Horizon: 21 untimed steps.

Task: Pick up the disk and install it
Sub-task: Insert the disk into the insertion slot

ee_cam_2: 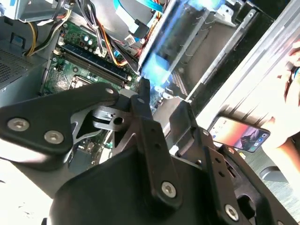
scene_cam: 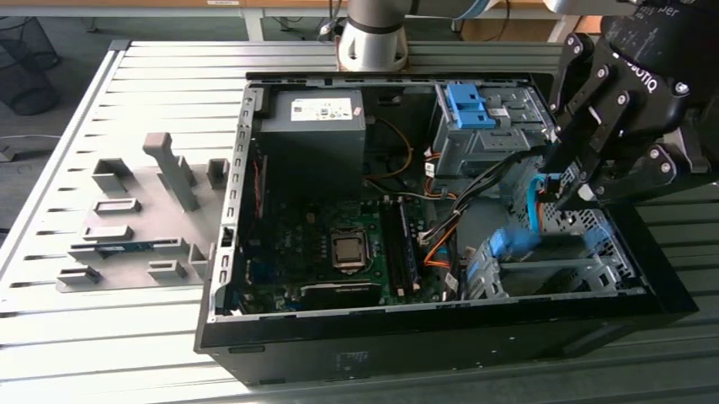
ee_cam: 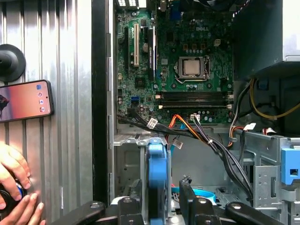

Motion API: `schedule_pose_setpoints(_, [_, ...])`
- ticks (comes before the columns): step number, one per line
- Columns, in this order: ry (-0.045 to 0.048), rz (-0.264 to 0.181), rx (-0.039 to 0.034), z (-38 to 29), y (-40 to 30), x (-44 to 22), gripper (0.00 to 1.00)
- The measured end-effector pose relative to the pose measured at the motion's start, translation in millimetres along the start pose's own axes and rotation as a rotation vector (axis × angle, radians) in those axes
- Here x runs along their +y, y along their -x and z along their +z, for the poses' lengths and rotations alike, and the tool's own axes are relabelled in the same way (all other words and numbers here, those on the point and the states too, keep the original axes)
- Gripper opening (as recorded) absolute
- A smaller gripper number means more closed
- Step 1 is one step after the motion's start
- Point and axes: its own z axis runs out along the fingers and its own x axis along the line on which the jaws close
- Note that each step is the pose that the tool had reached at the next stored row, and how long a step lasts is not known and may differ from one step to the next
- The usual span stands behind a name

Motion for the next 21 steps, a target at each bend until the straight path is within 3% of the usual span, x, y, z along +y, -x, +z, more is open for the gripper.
schedule_pose_setpoints(7, [0.0001, 0.000, 0.0002, 12.5, 0.1, -0.1, 0.43])
schedule_pose_setpoints(11, [0.0001, 0.000, 0.0004, 19.7, 0.1, -0.1, 0.25])
schedule_pose_setpoints(12, [0.0002, 0.000, 0.0004, 21.6, 0.2, -0.1, 0.25])
schedule_pose_setpoints(14, [0.0001, 0.000, 0.0002, 25.3, 0.2, -0.1, 0.13])
schedule_pose_setpoints(21, [0.0001, 0.000, 0.0003, 38.0, 0.2, -0.2, 0.11])
